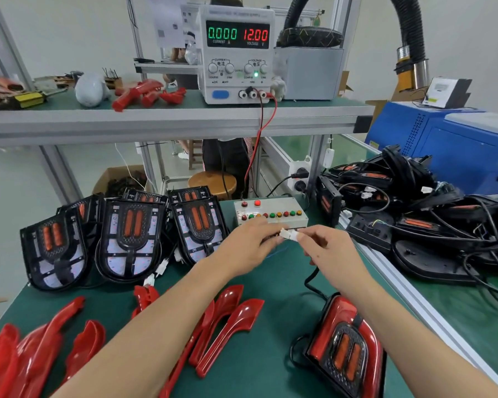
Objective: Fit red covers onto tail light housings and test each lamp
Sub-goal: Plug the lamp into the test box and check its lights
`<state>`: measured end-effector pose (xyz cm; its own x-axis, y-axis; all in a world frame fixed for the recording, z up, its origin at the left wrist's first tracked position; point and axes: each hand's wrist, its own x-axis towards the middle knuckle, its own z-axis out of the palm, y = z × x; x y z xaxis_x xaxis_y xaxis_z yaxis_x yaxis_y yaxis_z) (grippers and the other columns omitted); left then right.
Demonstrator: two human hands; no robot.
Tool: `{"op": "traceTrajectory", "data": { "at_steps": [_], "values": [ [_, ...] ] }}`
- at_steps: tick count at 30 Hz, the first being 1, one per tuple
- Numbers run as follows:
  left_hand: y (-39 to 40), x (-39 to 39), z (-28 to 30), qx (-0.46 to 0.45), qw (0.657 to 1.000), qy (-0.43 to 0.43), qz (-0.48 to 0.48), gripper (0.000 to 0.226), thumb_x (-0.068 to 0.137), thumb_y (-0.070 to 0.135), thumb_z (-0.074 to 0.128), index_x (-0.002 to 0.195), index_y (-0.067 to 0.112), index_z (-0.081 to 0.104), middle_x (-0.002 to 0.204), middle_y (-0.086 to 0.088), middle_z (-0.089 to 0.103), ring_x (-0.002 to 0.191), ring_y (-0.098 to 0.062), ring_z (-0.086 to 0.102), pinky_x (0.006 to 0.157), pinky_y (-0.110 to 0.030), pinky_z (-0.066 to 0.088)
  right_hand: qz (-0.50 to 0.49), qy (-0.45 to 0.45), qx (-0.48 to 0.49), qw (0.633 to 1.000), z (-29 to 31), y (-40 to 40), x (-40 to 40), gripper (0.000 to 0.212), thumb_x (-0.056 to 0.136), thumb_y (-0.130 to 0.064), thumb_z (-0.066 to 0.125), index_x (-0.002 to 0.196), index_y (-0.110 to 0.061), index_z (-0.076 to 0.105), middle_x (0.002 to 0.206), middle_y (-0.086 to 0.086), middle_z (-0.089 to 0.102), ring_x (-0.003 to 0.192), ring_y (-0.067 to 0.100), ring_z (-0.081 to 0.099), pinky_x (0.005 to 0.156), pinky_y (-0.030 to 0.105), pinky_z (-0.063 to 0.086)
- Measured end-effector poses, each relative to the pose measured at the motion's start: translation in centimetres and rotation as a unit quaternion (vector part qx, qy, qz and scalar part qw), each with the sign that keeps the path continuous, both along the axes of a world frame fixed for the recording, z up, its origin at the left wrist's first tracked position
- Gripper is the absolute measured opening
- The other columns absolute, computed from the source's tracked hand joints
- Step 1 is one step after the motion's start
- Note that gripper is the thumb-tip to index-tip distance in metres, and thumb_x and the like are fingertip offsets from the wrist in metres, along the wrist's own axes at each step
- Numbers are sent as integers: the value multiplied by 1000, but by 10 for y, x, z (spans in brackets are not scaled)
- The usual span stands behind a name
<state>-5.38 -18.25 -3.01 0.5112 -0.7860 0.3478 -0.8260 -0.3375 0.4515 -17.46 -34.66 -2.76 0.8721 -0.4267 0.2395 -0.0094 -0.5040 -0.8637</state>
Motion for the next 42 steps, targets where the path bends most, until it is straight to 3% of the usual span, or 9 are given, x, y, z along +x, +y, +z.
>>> {"op": "traceTrajectory", "data": {
  "at_steps": [4, 8, 11, 15, 18, 23, 30, 36, 42],
  "values": [
    [0, 3, 1, 24, 998, -50, 10, 38, 106, 30, 53, 143, 22, 59, 96, 10, 46, 98, -16, 52, 90, -35, 45, 8, 11, -3, 1000, -1, 2, 0, 15, 96, -36, 65, 84, -43, 73, 74, 10, 64, 59, 12, 50, 62, 46, 52],
    [4, 2, 2, 12, 997, -75, -4, 29, 105, 26, 54, 130, 17, 66, 95, 6, 55, 91, -15, 49, 87, -41, 48, 3, 12, -6, 1000, -2, 2, 2, 16, 96, -38, 65, 83, -44, 72, 74, 8, 64, 58, 11, 52, 60, 38, 48],
    [3, -1, 3, 44, 995, -86, -24, 33, 106, 26, 53, 136, 17, 62, 107, -1, 65, 104, -20, 55, 93, -37, 46, 10, 19, -8, 1000, -2, 4, 3, 16, 96, -36, 66, 83, -43, 73, 73, 9, 64, 59, 11, 51, 62, 37, 49],
    [3, -3, 9, 89, 989, -104, -48, 31, 104, 23, 55, 132, 11, 60, 105, -3, 61, 105, -21, 54, 94, -34, 44, 18, 32, -12, 999, 1, 2, 0, 17, 96, -33, 67, 82, -38, 74, 73, 8, 66, 60, 11, 52, 65, 40, 53],
    [4, -3, 16, 111, 985, -121, -53, 22, 105, 21, 54, 117, 8, 66, 103, -7, 65, 103, -25, 56, 93, -38, 44, 52, 38, 14, 998, 2, 2, -3, 16, 95, -31, 69, 81, -34, 75, 68, 3, 66, 59, 10, 54, 59, 25, 50],
    [4, -6, 21, 146, 971, -172, -73, 26, 107, 25, 51, 117, 6, 65, 101, -11, 66, 100, -30, 58, 94, -40, 43, 73, 49, 41, 995, 1, 1, -5, 11, 96, -26, 70, 85, -24, 75, 67, -1, 68, 59, 5, 59, 59, 16, 49],
    [10, -3, 15, 128, 971, -168, -112, 25, 106, 23, 54, 117, 4, 66, 97, -10, 64, 95, -27, 58, 89, -41, 47, 105, 52, 49, 992, -4, 2, -9, 13, 96, -24, 69, 84, -20, 74, 69, 1, 72, 59, 9, 62, 62, 21, 52],
    [14, -4, 8, 97, 970, -173, -139, 21, 103, 17, 59, 114, 2, 68, 91, -11, 64, 89, -29, 59, 82, -41, 49, 109, 65, 50, 991, -10, 4, -14, 16, 96, -28, 70, 81, -30, 73, 71, 2, 73, 60, 10, 64, 63, 24, 53],
    [15, -7, -6, 98, 973, -154, -140, 23, 103, 17, 58, 117, 1, 67, 92, -13, 64, 90, -32, 59, 84, -44, 48, 107, 86, 50, 989, -20, 5, -18, 15, 97, -24, 68, 85, -16, 72, 71, 4, 73, 58, 13, 63, 61, 28, 54]
  ]
}}
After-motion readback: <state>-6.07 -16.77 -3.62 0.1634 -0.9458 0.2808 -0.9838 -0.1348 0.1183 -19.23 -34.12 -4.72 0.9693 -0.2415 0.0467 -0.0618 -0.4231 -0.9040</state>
